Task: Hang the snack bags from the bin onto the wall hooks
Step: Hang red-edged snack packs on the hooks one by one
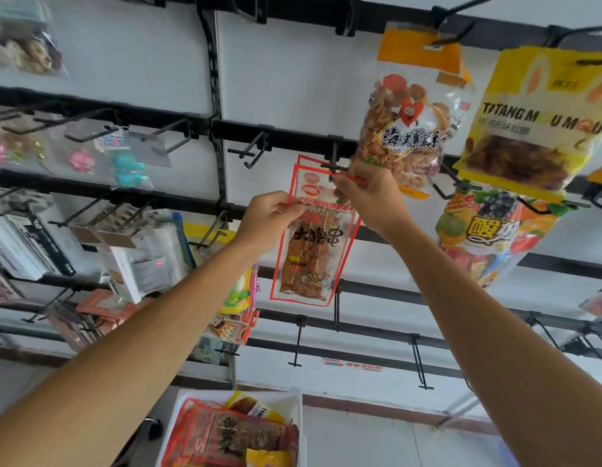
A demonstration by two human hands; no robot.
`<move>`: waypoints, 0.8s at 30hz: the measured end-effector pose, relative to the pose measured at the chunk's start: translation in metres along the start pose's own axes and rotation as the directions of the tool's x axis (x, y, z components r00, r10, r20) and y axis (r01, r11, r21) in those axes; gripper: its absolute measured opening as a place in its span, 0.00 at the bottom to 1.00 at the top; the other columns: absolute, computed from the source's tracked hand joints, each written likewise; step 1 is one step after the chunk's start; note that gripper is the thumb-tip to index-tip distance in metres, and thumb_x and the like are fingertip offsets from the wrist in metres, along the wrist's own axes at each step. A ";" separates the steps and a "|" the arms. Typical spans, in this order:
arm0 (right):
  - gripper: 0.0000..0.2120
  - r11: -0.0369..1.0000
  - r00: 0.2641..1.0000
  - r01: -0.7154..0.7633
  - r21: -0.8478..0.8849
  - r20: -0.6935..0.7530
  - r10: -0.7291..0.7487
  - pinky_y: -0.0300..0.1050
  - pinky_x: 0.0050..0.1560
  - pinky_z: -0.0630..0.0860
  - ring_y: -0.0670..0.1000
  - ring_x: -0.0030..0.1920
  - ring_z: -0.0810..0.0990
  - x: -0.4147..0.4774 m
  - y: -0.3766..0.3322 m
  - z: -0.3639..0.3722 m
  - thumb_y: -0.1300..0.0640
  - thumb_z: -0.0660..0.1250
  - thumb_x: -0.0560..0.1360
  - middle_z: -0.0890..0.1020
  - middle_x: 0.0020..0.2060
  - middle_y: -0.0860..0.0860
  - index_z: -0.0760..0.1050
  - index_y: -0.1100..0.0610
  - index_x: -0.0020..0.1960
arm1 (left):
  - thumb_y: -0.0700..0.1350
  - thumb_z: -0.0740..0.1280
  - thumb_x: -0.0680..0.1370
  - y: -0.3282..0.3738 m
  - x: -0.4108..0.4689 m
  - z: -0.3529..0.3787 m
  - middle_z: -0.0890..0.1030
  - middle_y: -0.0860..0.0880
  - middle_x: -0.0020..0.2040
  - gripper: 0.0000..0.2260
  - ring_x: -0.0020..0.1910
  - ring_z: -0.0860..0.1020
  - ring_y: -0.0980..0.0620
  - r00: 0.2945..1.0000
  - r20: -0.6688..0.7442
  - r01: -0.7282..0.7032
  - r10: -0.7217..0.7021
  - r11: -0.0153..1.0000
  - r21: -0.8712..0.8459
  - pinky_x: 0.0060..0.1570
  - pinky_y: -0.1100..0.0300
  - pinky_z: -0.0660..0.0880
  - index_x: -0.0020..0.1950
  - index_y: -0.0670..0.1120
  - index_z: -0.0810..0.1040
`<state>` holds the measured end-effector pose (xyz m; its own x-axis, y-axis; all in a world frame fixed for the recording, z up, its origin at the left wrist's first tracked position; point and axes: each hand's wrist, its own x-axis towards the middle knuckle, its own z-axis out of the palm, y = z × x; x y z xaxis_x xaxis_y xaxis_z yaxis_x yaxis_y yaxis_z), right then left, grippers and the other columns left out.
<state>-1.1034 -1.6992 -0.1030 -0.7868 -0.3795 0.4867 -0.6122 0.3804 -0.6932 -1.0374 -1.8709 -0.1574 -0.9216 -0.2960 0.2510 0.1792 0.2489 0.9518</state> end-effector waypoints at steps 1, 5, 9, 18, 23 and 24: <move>0.06 1.000 1.000 -0.001 0.010 -0.005 0.001 0.35 0.39 0.79 0.46 0.35 0.83 0.001 0.003 0.001 0.57 0.66 0.79 0.84 0.37 0.51 0.78 0.58 0.45 | 0.38 0.68 0.79 -0.002 0.001 0.001 0.83 0.40 0.45 0.03 0.40 0.81 0.49 1.000 -0.004 0.000 0.001 1.000 0.005 0.46 0.57 0.79 0.50 0.41 0.81; 0.06 0.997 0.998 -0.025 0.069 -0.056 0.029 0.37 0.38 0.79 0.47 0.34 0.83 0.008 0.012 0.007 0.58 0.68 0.78 0.84 0.37 0.52 0.80 0.60 0.46 | 0.40 0.68 0.79 -0.009 0.011 0.006 0.83 0.43 0.44 0.04 0.40 0.81 0.49 0.999 -0.041 -0.011 0.013 1.000 0.027 0.47 0.55 0.80 0.50 0.41 0.81; 0.05 0.996 0.994 -0.052 0.066 -0.089 0.058 0.36 0.36 0.77 0.44 0.33 0.82 0.013 0.021 0.012 0.57 0.67 0.78 0.84 0.35 0.48 0.80 0.57 0.46 | 0.41 0.69 0.78 -0.017 0.023 0.008 0.83 0.46 0.41 0.03 0.41 0.82 0.48 0.995 -0.098 -0.001 0.006 0.999 0.050 0.51 0.47 0.80 0.45 0.47 0.81; 0.07 0.986 0.972 -0.146 -0.078 -0.197 0.128 0.32 0.33 0.70 0.37 0.33 0.78 0.022 0.023 0.016 0.52 0.67 0.77 0.82 0.34 0.43 0.83 0.54 0.46 | 0.46 0.69 0.77 -0.013 0.036 0.014 0.84 0.47 0.43 0.04 0.45 0.83 0.47 0.981 -0.185 0.082 -0.058 0.988 0.131 0.51 0.53 0.78 0.46 0.46 0.82; 0.10 0.966 0.950 -0.220 -0.136 -0.255 0.180 0.44 0.40 0.76 0.52 0.40 0.81 0.005 0.026 0.009 0.49 0.66 0.76 0.83 0.37 0.50 0.80 0.55 0.46 | 0.45 0.70 0.77 -0.021 0.028 0.008 0.83 0.50 0.45 0.04 0.50 0.81 0.50 0.979 -0.152 0.156 -0.133 0.976 0.150 0.56 0.51 0.77 0.47 0.45 0.82; 0.10 0.960 0.945 -0.249 -0.130 -0.247 0.212 0.44 0.41 0.75 0.52 0.40 0.81 0.001 0.027 0.007 0.49 0.65 0.77 0.83 0.38 0.50 0.79 0.55 0.47 | 0.45 0.71 0.76 -0.023 0.026 0.007 0.82 0.50 0.46 0.03 0.51 0.81 0.50 0.976 -0.142 0.185 -0.162 0.969 0.163 0.57 0.52 0.77 0.47 0.46 0.81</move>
<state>-1.1199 -1.6954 -0.1254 -0.8931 -0.0697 0.4443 -0.4013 0.5695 -0.7174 -1.0675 -1.8779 -0.1743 -0.8801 -0.4606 0.1155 -0.0530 0.3369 0.9400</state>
